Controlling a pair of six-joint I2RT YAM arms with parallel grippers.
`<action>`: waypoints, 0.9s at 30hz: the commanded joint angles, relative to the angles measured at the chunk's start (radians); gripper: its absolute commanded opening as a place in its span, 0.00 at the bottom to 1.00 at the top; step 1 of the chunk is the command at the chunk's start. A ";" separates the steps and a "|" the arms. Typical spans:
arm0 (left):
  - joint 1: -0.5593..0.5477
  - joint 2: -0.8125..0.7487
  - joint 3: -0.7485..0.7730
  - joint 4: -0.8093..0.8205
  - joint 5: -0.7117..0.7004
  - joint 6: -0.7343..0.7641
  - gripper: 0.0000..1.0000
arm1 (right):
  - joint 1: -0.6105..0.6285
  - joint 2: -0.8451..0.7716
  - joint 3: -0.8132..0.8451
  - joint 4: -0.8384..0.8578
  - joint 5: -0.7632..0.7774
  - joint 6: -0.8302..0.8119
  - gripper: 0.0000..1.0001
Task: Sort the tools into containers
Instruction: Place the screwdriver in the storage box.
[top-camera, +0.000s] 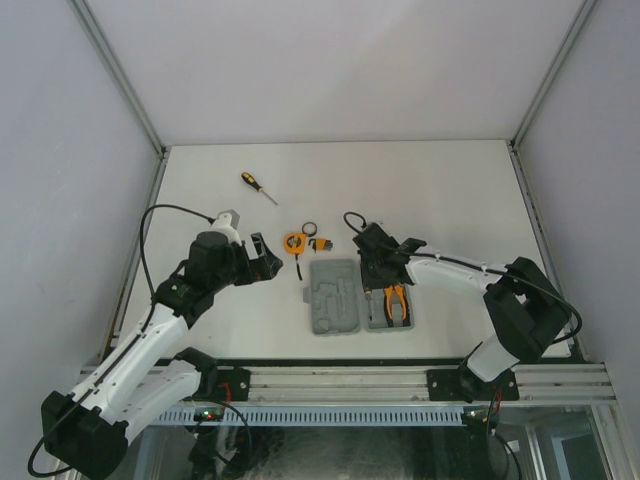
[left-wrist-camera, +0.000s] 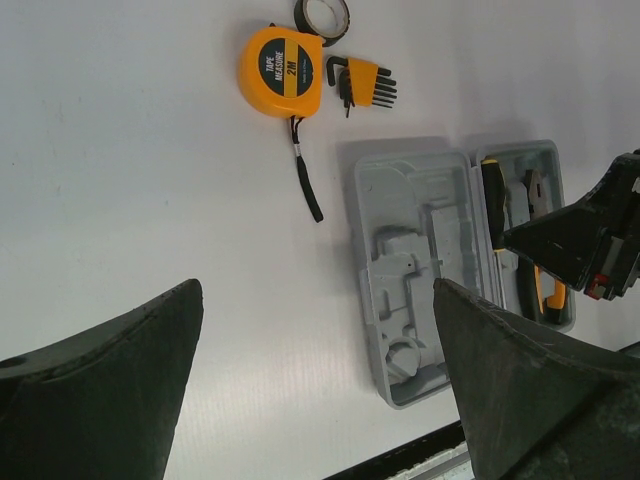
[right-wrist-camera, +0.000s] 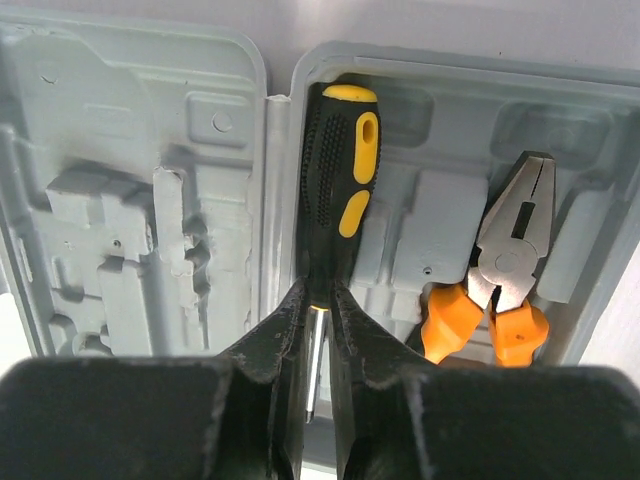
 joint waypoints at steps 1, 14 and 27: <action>0.007 -0.004 -0.017 0.039 0.017 -0.007 1.00 | 0.005 0.009 -0.003 0.010 -0.005 0.010 0.10; 0.007 0.001 -0.015 0.040 0.015 -0.006 1.00 | 0.009 0.078 0.027 -0.024 0.024 -0.001 0.07; 0.007 0.009 -0.022 0.053 0.016 -0.011 1.00 | 0.012 0.231 0.079 -0.143 0.023 -0.023 0.00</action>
